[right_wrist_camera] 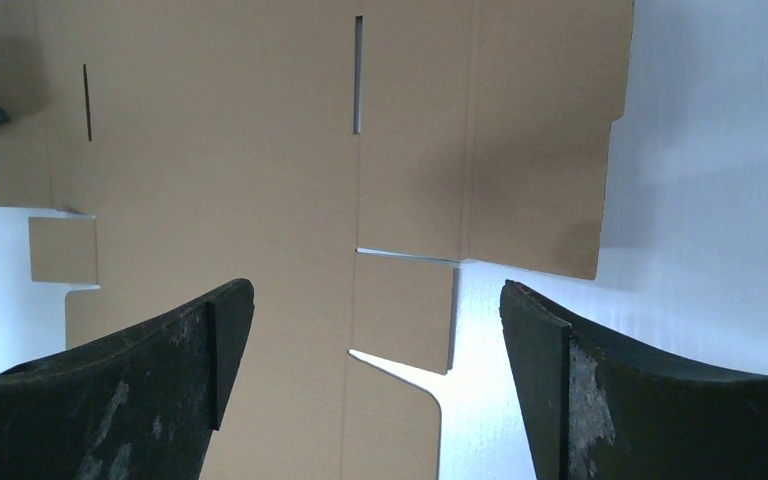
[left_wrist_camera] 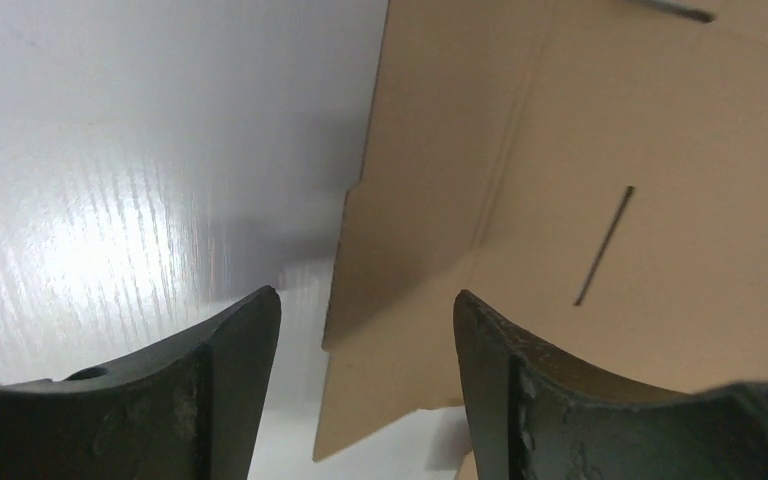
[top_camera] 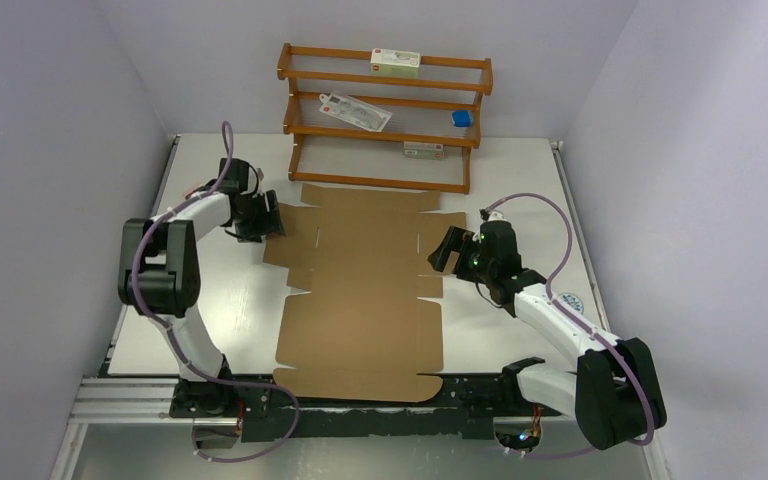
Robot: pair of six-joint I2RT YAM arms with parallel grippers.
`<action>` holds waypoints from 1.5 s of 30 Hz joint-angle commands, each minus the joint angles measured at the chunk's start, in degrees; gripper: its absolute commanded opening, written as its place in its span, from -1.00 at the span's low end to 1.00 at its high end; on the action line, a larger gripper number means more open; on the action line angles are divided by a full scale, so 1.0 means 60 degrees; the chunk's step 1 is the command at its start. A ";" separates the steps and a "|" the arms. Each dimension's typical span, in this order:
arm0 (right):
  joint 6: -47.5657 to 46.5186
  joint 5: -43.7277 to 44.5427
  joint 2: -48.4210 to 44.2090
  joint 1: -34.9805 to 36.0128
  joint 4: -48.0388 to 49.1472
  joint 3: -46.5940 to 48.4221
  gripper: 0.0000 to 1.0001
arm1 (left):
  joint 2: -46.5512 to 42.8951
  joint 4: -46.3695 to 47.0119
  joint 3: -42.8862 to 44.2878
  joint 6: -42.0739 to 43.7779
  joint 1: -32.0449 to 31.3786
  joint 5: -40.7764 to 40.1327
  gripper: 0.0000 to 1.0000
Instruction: Fold the paper box
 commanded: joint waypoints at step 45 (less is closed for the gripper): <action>-0.6387 -0.4368 0.4277 0.0081 -0.1567 0.6948 1.00 | -0.2518 0.0395 -0.0265 0.2544 -0.1245 0.1410 -0.89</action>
